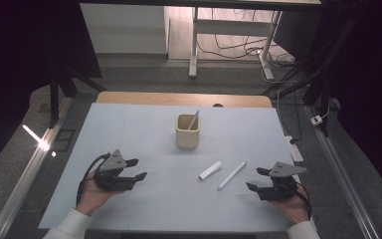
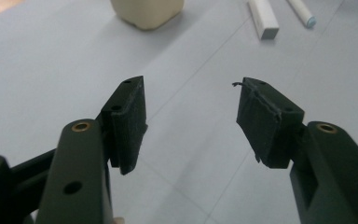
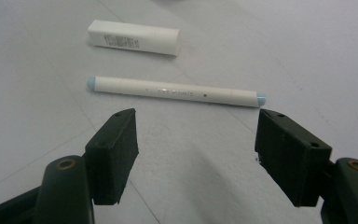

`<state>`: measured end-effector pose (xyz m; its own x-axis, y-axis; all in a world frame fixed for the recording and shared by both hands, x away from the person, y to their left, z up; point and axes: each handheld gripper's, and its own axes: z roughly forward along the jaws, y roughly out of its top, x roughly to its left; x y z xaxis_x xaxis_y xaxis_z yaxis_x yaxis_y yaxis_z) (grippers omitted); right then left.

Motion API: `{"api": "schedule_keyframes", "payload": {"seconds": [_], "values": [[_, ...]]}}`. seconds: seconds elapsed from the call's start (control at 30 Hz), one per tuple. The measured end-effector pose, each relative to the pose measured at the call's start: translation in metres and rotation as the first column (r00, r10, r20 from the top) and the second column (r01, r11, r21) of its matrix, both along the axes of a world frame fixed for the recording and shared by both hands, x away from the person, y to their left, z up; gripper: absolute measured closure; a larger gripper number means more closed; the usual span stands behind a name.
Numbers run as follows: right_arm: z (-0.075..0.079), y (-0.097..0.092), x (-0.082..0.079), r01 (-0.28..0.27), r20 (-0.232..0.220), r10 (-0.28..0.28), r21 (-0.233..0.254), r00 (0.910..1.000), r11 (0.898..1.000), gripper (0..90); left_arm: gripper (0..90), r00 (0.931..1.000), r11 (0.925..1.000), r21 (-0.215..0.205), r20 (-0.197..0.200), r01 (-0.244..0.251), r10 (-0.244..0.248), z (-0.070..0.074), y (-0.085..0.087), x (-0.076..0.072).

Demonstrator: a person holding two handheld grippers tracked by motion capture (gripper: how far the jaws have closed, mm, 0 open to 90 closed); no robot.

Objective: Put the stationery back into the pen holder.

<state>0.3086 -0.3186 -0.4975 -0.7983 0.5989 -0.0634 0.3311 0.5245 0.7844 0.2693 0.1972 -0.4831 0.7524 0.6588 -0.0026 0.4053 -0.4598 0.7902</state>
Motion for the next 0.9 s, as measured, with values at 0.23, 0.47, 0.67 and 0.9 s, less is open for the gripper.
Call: {"api": "schedule_keyframes", "payload": {"seconds": [0.23, 0.47, 0.67, 0.9], "values": [[0.006, 0.011, 0.003, -0.068, -0.016, 0.067, -0.07, 0.9977, 0.995, 30.0, 41.0, 0.9998, 0.9998, -0.001, -0.007, -0.018, 0.018, -0.003, 0.008, -0.008], [0.014, 0.022, 0.008, -0.129, -0.023, 0.127, -0.113, 0.9916, 0.985, 29.5, 40.3, 0.9996, 0.9997, -0.012, -0.018, -0.021, 0.021, -0.008, 0.011, -0.011], [0.022, 0.034, 0.01, -0.184, -0.012, 0.185, -0.187, 0.9826, 0.965, 27.7, 39.7, 0.9991, 0.9995, -0.012, -0.032, -0.03, 0.03, -0.013, 0.013, -0.014], [0.027, 0.046, 0.021, -0.234, -0.048, 0.229, -0.207, 0.9722, 0.95, 28.3, 39.6, 0.9988, 0.9994, -0.008, -0.036, -0.032, 0.032, -0.016, 0.014, -0.015]]}}
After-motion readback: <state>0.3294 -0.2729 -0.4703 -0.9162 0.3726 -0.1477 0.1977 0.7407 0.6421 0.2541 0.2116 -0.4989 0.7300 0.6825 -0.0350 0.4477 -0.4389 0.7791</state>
